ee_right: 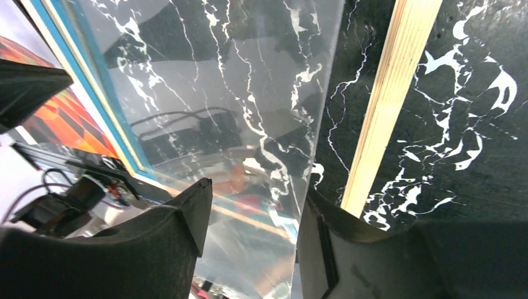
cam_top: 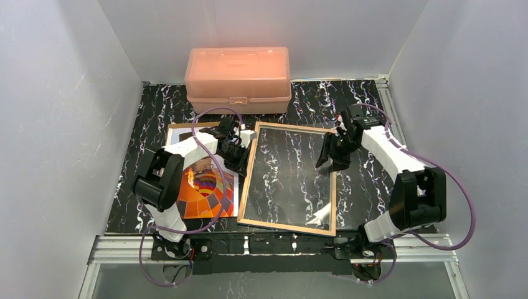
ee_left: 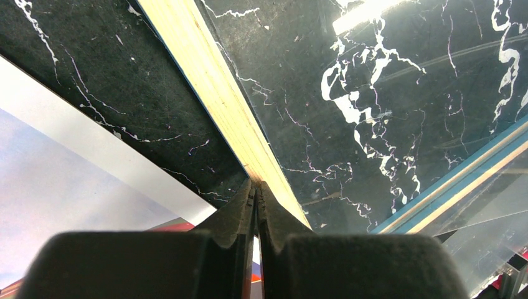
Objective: Put the photo into the frame
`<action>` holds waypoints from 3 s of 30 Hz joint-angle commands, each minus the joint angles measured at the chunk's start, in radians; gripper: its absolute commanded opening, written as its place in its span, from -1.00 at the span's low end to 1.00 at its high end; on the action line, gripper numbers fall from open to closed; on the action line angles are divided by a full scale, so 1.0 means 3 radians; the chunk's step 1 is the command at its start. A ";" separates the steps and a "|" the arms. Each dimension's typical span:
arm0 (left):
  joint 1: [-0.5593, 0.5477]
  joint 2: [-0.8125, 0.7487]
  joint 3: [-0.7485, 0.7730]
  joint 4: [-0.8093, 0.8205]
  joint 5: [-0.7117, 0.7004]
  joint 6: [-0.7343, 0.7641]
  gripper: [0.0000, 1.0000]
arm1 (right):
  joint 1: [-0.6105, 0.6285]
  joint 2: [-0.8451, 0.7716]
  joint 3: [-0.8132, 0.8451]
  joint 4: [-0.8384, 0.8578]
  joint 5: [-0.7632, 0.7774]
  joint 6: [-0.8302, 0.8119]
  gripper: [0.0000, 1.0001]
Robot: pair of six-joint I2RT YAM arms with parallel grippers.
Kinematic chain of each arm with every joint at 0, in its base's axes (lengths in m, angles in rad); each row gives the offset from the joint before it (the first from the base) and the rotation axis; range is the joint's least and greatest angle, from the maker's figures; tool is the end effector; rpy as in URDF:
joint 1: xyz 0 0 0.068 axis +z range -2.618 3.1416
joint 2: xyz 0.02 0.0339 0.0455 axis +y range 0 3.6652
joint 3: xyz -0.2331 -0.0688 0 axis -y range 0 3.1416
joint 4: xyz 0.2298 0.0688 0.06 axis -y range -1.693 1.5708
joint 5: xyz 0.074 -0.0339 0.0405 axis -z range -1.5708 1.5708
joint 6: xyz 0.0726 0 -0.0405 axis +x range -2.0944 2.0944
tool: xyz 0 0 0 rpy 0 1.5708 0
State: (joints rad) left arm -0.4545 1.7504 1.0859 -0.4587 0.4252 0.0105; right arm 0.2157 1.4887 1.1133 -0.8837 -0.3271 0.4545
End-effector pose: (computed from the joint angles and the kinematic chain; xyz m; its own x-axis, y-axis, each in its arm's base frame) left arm 0.2925 -0.1763 0.1220 -0.8040 0.4035 -0.4367 0.5688 0.7359 -0.3673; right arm 0.2690 0.0828 0.1815 -0.9666 0.2138 -0.1413 0.1396 0.9016 0.4094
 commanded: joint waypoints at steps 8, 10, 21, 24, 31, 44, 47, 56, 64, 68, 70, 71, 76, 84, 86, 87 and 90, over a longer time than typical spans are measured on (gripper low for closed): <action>-0.0009 0.0020 -0.0115 -0.0057 -0.0267 0.0134 -0.98 | 0.0219 0.0211 0.0336 -0.0212 0.0530 -0.0172 0.28; -0.0011 0.0025 -0.0112 -0.0057 -0.0264 0.0134 -0.98 | 0.0260 0.0248 0.0372 -0.0230 0.0605 -0.0183 0.31; -0.0009 0.0032 -0.0113 -0.0047 -0.0256 0.0154 -0.99 | 0.0470 0.0442 0.0487 -0.0181 0.0759 -0.0126 0.44; -0.0007 0.0025 -0.0117 -0.0036 -0.0252 0.0159 -0.99 | 0.0515 0.0491 0.0530 -0.0184 0.0843 -0.0129 0.51; 0.0007 0.0020 -0.0128 -0.0027 -0.0243 0.0157 -0.99 | 0.0569 0.0542 0.0594 -0.0240 0.1024 -0.0191 0.69; 0.0012 0.0015 -0.0112 -0.0049 -0.0235 0.0139 -1.00 | 0.0602 0.0653 0.0373 -0.0078 0.1137 -0.0235 0.84; 0.0014 0.0010 -0.0129 -0.0055 -0.0235 0.0144 -1.00 | 0.0603 0.0680 0.0404 -0.0084 0.1189 -0.0235 0.89; 0.0017 -0.0001 -0.0095 -0.0090 -0.0233 0.0144 -1.00 | 0.0601 0.0749 0.0427 -0.0061 0.1242 -0.0256 0.92; 0.0037 -0.0015 -0.0074 -0.0129 -0.0240 0.0159 -1.00 | 0.0601 0.0718 0.0229 0.0014 0.1332 -0.0257 0.91; 0.0045 -0.0016 -0.0072 -0.0136 -0.0246 0.0164 -1.00 | 0.0601 0.0739 0.0097 0.0114 0.1277 -0.0238 0.90; 0.0048 -0.0016 -0.0071 -0.0133 -0.0247 0.0164 -1.00 | 0.0602 0.0754 0.0063 0.0161 0.1260 -0.0234 0.90; 0.0048 -0.0011 -0.0071 -0.0137 -0.0247 0.0164 -1.00 | 0.0601 0.0754 0.0047 0.0176 0.1243 -0.0233 0.89; 0.0053 0.0006 -0.0101 -0.0107 -0.0246 0.0164 -1.00 | 0.0603 0.0712 0.0037 0.0233 0.1128 -0.0208 0.87; 0.0053 0.0116 -0.0112 -0.0038 -0.0252 0.0174 -1.00 | 0.0603 0.0711 0.0021 0.0325 0.0965 -0.0173 0.84; 0.0053 0.0136 -0.0109 -0.0033 -0.0256 0.0182 -1.00 | 0.0600 0.0724 0.0021 0.0356 0.0947 -0.0165 0.83; 0.0053 0.0140 -0.0112 -0.0027 -0.0261 0.0188 -1.00 | 0.0604 0.0735 0.0018 0.0368 0.0932 -0.0164 0.82; 0.0053 0.0163 -0.0108 -0.0021 -0.0258 0.0195 -1.00 | 0.0605 0.0763 0.0012 0.0426 0.0869 -0.0157 0.80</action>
State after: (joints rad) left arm -0.4469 1.7508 1.0855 -0.4583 0.4290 0.0235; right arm 0.3931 1.7092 1.1286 -0.8280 -0.0013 0.3889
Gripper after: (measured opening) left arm 0.007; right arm 0.911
